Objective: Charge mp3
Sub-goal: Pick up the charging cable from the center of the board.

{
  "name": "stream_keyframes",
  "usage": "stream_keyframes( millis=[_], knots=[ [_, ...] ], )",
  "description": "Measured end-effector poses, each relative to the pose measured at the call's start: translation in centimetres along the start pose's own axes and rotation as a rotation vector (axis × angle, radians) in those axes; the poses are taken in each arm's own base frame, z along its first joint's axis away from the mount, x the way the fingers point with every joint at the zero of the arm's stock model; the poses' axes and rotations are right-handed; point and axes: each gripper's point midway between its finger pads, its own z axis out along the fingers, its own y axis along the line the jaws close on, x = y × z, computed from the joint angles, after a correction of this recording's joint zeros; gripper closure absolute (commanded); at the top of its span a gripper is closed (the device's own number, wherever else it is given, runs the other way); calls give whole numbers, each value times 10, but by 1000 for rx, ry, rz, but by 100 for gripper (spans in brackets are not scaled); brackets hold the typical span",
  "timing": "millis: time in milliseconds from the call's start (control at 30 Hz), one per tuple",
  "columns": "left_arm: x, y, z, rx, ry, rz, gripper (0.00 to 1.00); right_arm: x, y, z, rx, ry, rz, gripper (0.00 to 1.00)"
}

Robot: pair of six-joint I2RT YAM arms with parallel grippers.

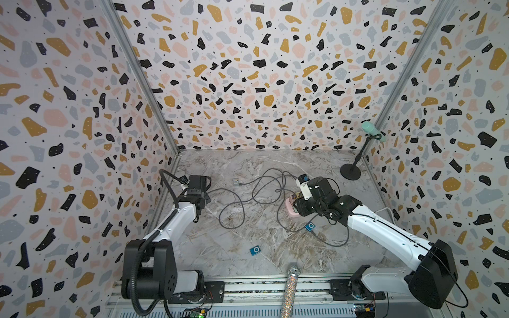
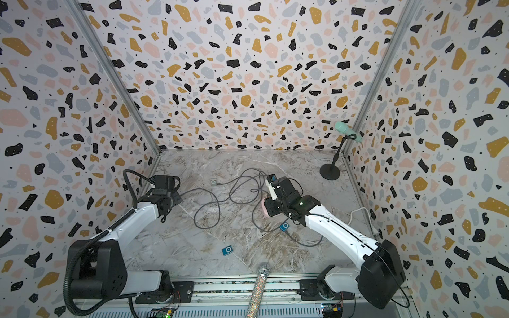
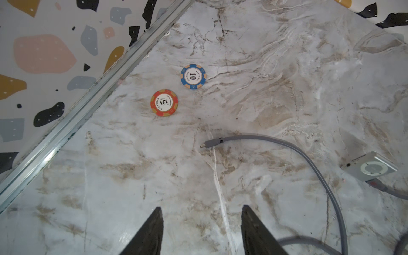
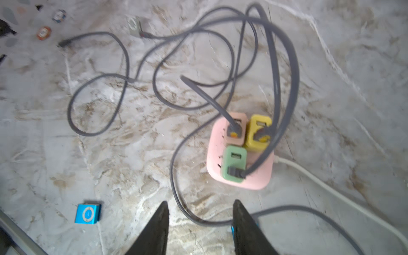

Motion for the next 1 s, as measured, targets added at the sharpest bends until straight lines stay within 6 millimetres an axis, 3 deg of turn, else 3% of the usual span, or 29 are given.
stream_keyframes(
  millis=[300, 567, 700, 833, 1000],
  knots=[
    [-9, -1, 38, -56, 47, 33, 44, -28, 31, 24, -116, -28, -105, 52],
    [-18, -8, 58, -51, 76, 255, 43, -37, 47, 48, -192, -15, -157, 52],
    [-10, -19, 69, 13, 133, 384, 43, -43, 51, 57, -209, -9, -180, 52],
    [2, -23, 83, 87, 213, 460, 44, -48, 53, 57, -227, -16, -191, 52],
    [5, -9, 89, 145, 269, 467, 44, -63, 53, 50, -244, -49, -196, 52]
  ],
)
